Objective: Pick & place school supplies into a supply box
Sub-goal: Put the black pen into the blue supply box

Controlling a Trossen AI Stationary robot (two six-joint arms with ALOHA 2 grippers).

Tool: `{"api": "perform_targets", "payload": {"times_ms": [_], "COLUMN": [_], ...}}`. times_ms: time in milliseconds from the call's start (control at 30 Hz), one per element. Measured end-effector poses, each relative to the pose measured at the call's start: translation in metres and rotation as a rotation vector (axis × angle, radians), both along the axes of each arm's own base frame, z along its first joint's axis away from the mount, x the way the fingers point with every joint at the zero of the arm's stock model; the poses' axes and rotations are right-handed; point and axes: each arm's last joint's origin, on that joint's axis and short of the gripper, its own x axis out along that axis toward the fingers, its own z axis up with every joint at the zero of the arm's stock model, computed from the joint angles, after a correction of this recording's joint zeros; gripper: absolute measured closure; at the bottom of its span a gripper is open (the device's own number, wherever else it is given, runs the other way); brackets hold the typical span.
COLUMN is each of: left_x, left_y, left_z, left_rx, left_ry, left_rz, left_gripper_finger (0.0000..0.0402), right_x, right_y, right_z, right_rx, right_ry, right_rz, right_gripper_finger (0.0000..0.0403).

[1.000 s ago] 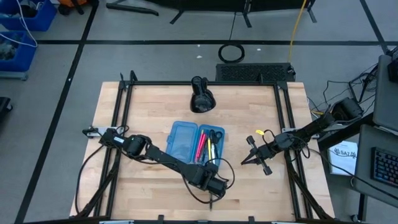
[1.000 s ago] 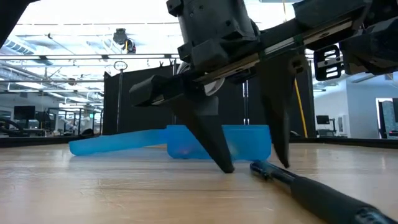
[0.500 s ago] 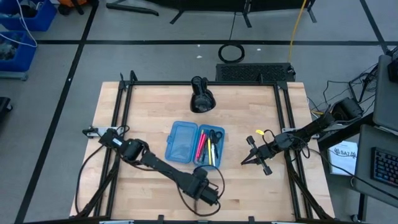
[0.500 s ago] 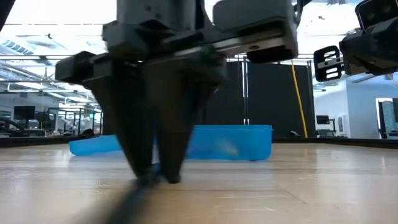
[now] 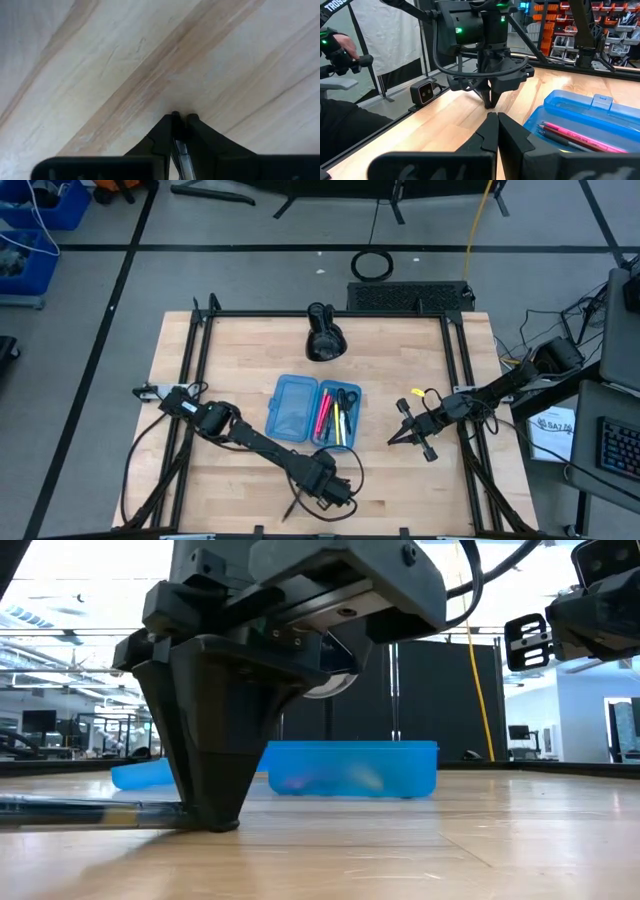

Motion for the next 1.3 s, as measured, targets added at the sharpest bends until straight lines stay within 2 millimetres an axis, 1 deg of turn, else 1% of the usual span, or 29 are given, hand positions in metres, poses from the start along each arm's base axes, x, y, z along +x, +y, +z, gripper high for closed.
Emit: {"api": "perform_targets", "payload": {"times_ms": [100,233,433,567,733,833,900,967,1100,1200,1233,1300], "left_x": [0.000,-0.001,0.000,-0.001,-0.005,-0.006,-0.007,-0.008,-0.009,-0.009,-0.008,-0.005], "left_y": [-0.001,-0.003,-0.003,-0.001,0.003,0.011,0.014,0.017,0.021,0.029,0.031,0.032], "left_z": [0.000,0.000,0.000,0.007,0.033,0.046,0.062,0.078,0.094,0.114,0.117,0.116], "left_rx": [0.001,0.022,0.017,0.042,0.127,0.199,0.223,0.225,0.260,0.253,0.239,0.177], "left_ry": [-0.013,-0.020,-0.032,-0.059,-0.135,-0.164,-0.216,-0.259,-0.321,-0.381,-0.392,-0.379], "left_rz": [-0.029,-0.069,-0.084,-0.084,-0.085,-0.083,-0.079,-0.076,-0.081,-0.077,-0.072,-0.058], "left_gripper_finger": [0.0349,0.0389,0.0394,0.0394,0.0394,0.0397,0.0398,0.0400,0.0399,0.0399,0.0399,0.0400], "right_x": [0.000,0.000,0.000,0.000,0.000,0.000,0.000,0.000,0.000,0.000,0.000,0.000], "right_y": [0.000,0.000,0.000,0.000,0.000,0.000,0.000,0.000,0.000,0.000,0.000,0.000], "right_z": [0.000,0.000,0.000,0.000,0.000,0.000,0.000,0.000,0.000,0.000,0.000,0.000], "right_rx": [0.000,0.000,0.000,-0.001,0.000,0.000,0.001,0.001,0.001,0.001,0.001,0.000], "right_ry": [0.000,0.000,0.000,0.000,0.000,0.000,-0.003,-0.004,-0.003,-0.003,-0.003,-0.002], "right_rz": [0.000,0.000,0.000,0.000,0.000,0.000,0.000,0.000,0.000,0.000,0.000,0.000], "right_gripper_finger": [0.0403,0.0403,0.0403,0.0403,0.0403,0.0403,0.0403,0.0403,0.0403,0.0403,0.0403,0.0403]}}
